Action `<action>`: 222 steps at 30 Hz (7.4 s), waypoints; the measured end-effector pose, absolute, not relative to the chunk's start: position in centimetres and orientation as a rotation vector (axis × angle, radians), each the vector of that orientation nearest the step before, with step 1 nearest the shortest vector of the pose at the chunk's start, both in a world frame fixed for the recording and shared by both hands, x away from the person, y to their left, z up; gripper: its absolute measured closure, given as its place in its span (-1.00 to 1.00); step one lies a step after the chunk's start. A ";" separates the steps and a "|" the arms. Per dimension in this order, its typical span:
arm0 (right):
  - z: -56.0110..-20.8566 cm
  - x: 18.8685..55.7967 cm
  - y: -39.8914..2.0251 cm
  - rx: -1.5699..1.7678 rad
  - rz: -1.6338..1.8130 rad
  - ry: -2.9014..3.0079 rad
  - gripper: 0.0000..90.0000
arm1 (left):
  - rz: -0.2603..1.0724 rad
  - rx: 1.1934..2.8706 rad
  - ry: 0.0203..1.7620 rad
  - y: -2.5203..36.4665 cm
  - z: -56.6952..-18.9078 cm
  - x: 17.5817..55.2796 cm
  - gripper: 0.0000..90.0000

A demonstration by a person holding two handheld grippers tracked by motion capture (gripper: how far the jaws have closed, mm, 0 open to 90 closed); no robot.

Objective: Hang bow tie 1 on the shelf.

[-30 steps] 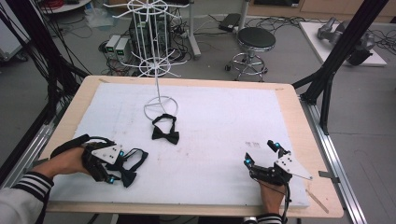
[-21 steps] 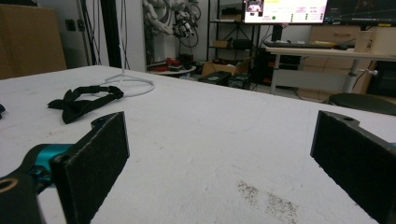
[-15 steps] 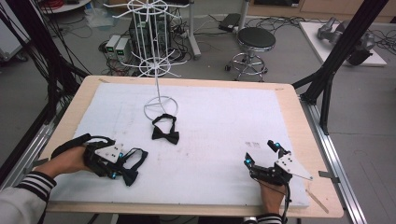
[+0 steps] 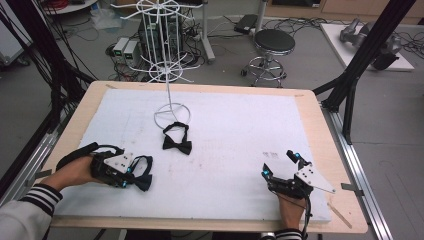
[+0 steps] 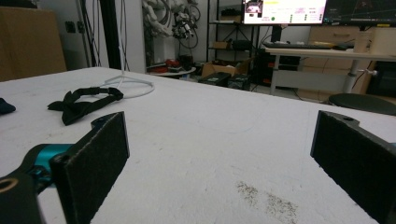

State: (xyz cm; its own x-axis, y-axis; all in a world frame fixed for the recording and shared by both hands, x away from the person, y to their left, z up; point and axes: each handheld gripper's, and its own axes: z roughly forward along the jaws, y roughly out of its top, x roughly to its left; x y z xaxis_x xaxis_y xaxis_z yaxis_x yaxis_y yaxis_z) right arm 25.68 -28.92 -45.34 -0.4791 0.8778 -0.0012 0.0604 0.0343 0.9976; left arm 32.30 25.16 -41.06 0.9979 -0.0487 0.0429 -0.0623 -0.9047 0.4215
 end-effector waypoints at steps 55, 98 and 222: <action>-45.3 25.7 -28.9 0.966 1.519 1.634 -0.92 | 0.200 1.876 0.596 29.8 -36.4 33.9 0.66; -45.3 25.7 -28.9 0.959 1.522 1.630 -0.92 | 0.482 1.675 0.791 29.2 -30.0 37.2 0.67; -45.4 25.8 -29.1 0.974 1.542 1.625 -0.92 | 0.559 1.582 0.623 29.1 -32.6 32.5 -0.60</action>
